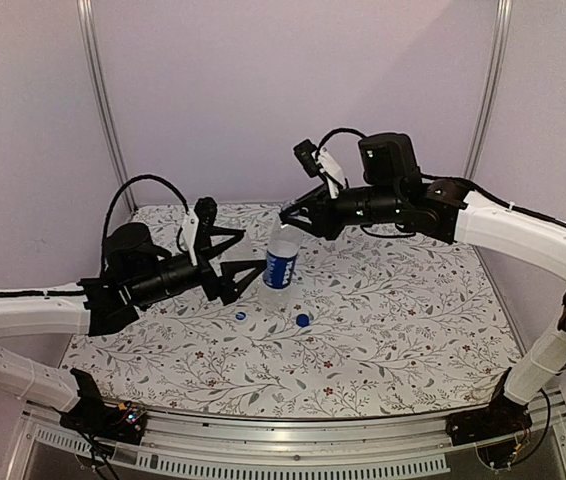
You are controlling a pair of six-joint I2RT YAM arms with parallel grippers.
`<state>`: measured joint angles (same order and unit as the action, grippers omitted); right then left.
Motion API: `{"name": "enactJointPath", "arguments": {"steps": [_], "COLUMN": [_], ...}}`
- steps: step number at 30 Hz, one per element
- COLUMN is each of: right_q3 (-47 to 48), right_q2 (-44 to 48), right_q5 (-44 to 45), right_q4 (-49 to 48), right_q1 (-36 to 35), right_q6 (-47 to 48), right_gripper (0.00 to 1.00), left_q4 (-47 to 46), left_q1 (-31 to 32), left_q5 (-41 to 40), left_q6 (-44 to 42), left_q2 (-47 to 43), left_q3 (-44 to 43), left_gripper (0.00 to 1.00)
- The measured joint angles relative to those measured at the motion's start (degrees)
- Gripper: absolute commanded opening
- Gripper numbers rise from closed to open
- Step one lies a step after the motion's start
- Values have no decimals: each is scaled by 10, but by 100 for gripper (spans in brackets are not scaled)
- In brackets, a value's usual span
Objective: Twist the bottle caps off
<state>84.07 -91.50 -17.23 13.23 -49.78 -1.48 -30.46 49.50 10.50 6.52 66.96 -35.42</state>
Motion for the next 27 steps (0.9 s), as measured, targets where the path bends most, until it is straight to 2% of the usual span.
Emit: {"name": "enactJointPath", "arguments": {"steps": [7, 13, 20, 27], "right_q3": [-3, 0, 3, 2], "right_q2": [-1, -48, -103, -116], "right_q5": [95, 161, 192, 198], "right_q4": [1, -3, -13, -38], "right_q1": [33, 41, 44, 45], "right_q6": [23, 35, 40, 40], "right_gripper": [0, 0, 0, 0], "left_q4": [10, 26, 43, 48], "left_q1": [0, 0, 0, 0], "left_q5": [-39, -84, -129, -142], "left_q6": [13, 17, 16, 16], "left_q2": [-66, -90, -96, -96], "left_q3": [0, 3, 10, 10], "left_gripper": [98, 98, 99, 100]}}
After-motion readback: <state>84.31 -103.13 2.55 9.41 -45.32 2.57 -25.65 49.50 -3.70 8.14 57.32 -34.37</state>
